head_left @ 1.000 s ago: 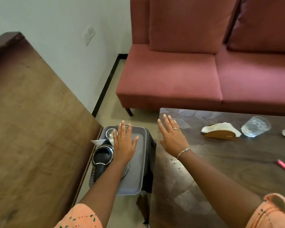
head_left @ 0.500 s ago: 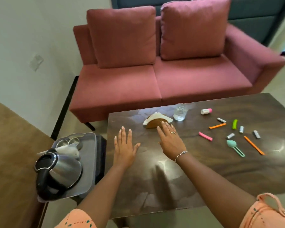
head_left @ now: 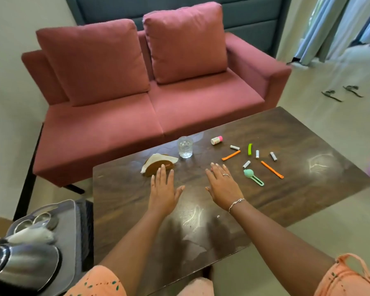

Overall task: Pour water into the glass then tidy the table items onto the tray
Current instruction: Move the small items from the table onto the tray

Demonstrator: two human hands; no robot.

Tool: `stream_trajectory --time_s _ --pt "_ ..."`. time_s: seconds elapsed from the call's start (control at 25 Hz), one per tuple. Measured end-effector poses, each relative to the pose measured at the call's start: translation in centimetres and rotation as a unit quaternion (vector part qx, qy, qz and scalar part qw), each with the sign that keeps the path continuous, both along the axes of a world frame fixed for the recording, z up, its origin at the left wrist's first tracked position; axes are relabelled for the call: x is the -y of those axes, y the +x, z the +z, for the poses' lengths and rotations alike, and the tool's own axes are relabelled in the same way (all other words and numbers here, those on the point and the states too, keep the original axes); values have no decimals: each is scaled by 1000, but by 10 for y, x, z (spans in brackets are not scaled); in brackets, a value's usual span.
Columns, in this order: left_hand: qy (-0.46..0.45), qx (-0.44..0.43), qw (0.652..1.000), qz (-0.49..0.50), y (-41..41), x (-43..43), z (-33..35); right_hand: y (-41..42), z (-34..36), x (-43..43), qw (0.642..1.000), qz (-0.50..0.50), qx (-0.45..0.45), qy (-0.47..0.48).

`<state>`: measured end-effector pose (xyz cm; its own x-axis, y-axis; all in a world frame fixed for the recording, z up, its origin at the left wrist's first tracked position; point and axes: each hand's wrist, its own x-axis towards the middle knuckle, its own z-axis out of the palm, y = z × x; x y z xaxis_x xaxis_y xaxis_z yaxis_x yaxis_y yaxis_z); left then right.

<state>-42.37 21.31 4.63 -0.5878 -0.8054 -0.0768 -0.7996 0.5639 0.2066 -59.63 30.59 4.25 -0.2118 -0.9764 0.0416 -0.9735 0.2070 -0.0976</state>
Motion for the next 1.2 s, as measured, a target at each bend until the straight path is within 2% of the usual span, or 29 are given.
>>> stream_trajectory --time_s 0.36,0.56,0.84,1.0,1.2 --pt "31 -3 999 -36 -86 31 -33 -86 -27 3 998 -12 6 54" --pt "48 43 996 -64 -111 57 -38 -129 -44 11 995 -14 24 95" --pt "39 109 981 -153 -145 87 -44 -184 -55 28 977 -120 116 128" --pt "48 119 977 -168 -173 95 -61 -223 -60 48 972 -155 120 133" --pt "63 149 968 -193 -213 95 -99 -289 -85 77 939 -263 169 141"
